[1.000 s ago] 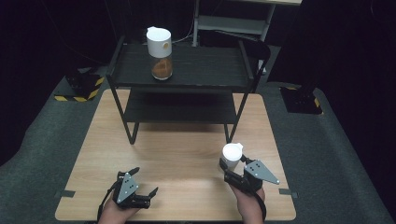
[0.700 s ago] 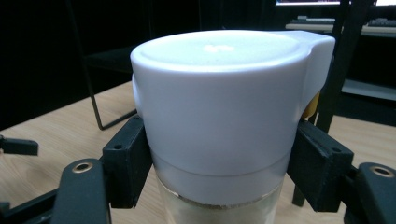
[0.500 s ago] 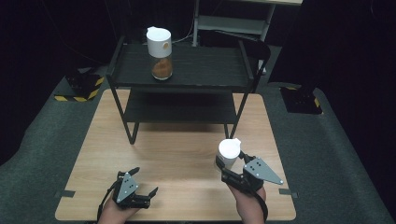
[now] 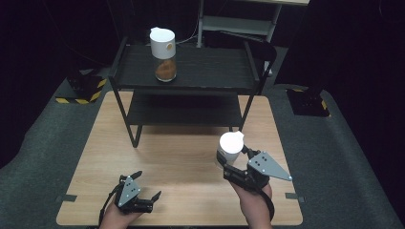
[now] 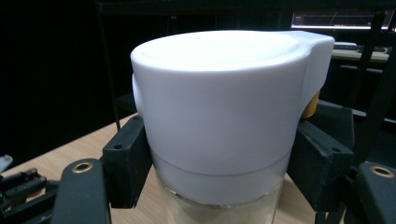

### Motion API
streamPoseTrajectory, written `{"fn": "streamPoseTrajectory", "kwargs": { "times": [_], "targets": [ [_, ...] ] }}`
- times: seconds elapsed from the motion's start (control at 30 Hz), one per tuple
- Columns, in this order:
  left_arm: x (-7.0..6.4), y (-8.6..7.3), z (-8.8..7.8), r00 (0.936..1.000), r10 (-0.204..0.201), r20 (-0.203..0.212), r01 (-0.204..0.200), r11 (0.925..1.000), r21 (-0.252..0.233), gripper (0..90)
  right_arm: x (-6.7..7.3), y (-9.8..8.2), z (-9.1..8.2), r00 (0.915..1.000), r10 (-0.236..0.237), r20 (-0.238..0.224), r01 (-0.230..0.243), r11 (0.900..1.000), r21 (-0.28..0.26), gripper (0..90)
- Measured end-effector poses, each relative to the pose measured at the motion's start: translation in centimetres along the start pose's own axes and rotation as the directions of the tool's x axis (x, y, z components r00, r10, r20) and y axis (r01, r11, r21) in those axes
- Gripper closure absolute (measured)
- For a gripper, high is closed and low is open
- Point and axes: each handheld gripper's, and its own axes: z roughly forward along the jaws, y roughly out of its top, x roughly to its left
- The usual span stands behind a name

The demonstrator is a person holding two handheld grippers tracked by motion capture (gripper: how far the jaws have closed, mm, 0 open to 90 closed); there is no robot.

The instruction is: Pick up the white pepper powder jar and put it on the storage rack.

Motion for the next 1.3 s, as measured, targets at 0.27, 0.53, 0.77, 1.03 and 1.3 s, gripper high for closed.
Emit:
{"fn": "streamPoseTrajectory", "kwargs": {
  "times": [0.27, 0.53, 0.77, 1.03, 1.3],
  "targets": [
    [0.1, 0.0, 0.0, 1.0000, -0.004, 0.004, 0.004, 1.0000, -0.001, 0.9, 0.0, 2.8, 0.5, 0.9997, -0.023, -0.004, 0.023, 1.000, -0.012, 29.3],
    [0.1, -0.1, 0.0, 1.0000, -0.007, 0.004, 0.007, 1.0000, -0.004, 0.9, 0.1, 5.4, 1.2, 0.9993, -0.039, 0.001, 0.039, 0.999, -0.030, 29.3],
    [0.2, -0.1, 0.0, 0.9999, -0.013, 0.008, 0.013, 0.9999, -0.008, 0.9, 0.3, 7.5, 1.7, 0.9988, -0.044, 0.019, 0.045, 0.998, -0.048, 29.3],
    [0.3, -0.2, -0.1, 0.9998, -0.018, 0.011, 0.018, 0.9998, -0.010, 0.9, -0.1, 8.8, 2.5, 0.9991, -0.031, 0.030, 0.032, 0.998, -0.053, 29.3],
    [0.4, -0.2, -0.1, 0.9996, -0.022, 0.017, 0.022, 0.9997, -0.011, 0.9, -0.6, 10.4, 3.4, 0.9987, -0.019, 0.047, 0.022, 0.998, -0.066, 29.3]
  ]
}}
